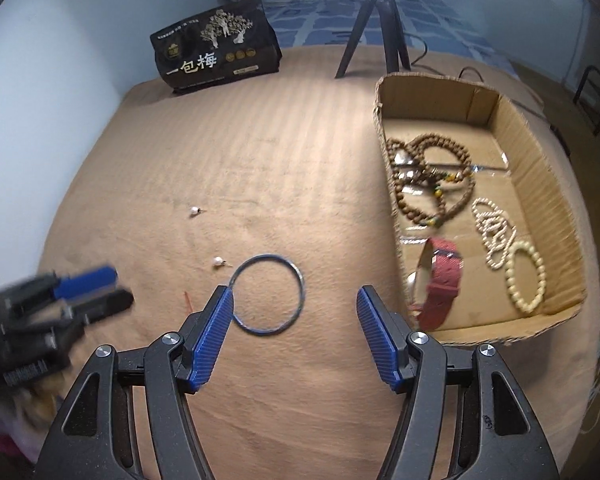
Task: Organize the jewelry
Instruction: 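Move the left tool over the jade pendant while the right tool moves over the blue bangle, then close the left tool on the jade pendant while the right tool grasps the blue bangle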
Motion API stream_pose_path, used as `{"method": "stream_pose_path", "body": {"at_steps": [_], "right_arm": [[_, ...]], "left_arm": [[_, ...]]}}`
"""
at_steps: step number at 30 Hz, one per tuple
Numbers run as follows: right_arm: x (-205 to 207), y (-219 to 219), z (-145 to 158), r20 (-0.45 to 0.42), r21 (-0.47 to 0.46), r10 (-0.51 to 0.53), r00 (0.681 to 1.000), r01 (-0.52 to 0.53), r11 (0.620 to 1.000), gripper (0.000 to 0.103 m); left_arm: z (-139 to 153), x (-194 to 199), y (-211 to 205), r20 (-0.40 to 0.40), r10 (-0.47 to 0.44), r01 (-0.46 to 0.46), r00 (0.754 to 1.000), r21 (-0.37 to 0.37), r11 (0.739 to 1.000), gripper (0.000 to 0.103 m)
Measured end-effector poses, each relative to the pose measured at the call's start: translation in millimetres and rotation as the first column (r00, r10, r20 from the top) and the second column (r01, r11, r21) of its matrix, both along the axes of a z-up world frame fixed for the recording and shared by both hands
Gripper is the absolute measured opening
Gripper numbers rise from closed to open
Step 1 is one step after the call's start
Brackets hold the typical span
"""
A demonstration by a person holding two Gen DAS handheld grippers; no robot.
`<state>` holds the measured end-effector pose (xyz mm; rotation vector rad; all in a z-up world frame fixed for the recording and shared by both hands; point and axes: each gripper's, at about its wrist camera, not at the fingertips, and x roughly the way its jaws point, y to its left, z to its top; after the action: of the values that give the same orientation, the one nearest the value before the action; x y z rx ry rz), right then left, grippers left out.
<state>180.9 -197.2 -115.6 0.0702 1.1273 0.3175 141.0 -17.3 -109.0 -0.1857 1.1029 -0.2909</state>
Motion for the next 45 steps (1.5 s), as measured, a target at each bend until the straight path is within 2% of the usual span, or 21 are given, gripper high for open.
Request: {"method": "stream_pose_path", "body": {"at_steps": [8,12,18,23,31,39,43,45], "right_arm": [[5,11,-14,-0.046,0.042,-0.014,0.999,0.016,0.999,0.064],[10,23,-24,-0.093,0.058,0.013,0.996,-0.008,0.998,0.079],[18,33,-34,-0.104,0.016,0.024,0.994,-0.023,1.0,0.079],[29,32,-47,-0.14,0.014,-0.002,0.99,0.004,1.0,0.079],[38,47,-60,-0.15,0.003,0.029,0.988,-0.029,1.0,0.08],[37,51,-67,-0.15,-0.012,0.021,0.989,-0.023,1.0,0.081],[38,55,-70,-0.151,-0.025,0.021,0.988,-0.025,0.999,0.082],[37,57,-71,-0.148,-0.038,0.029,0.989,-0.035,0.999,0.083]], "left_arm": [[-32,-26,-12,-0.057,-0.019,0.018,0.998,-0.02,1.0,0.041],[-40,-30,-21,-0.069,-0.029,0.028,0.997,-0.019,0.999,0.041],[-49,-27,-29,-0.079,-0.02,0.017,0.997,-0.032,0.999,0.041],[-56,-23,-33,-0.085,-0.011,0.009,0.996,-0.027,1.0,0.041],[-66,-14,-29,-0.086,0.034,-0.037,0.996,-0.025,0.999,0.041],[-74,-10,-35,-0.068,0.032,-0.032,0.997,0.006,0.999,0.041],[-74,-11,-40,-0.054,0.016,-0.014,0.998,0.036,0.999,0.037],[-75,-10,-41,-0.045,0.013,-0.011,0.999,0.055,0.998,0.031]]}}
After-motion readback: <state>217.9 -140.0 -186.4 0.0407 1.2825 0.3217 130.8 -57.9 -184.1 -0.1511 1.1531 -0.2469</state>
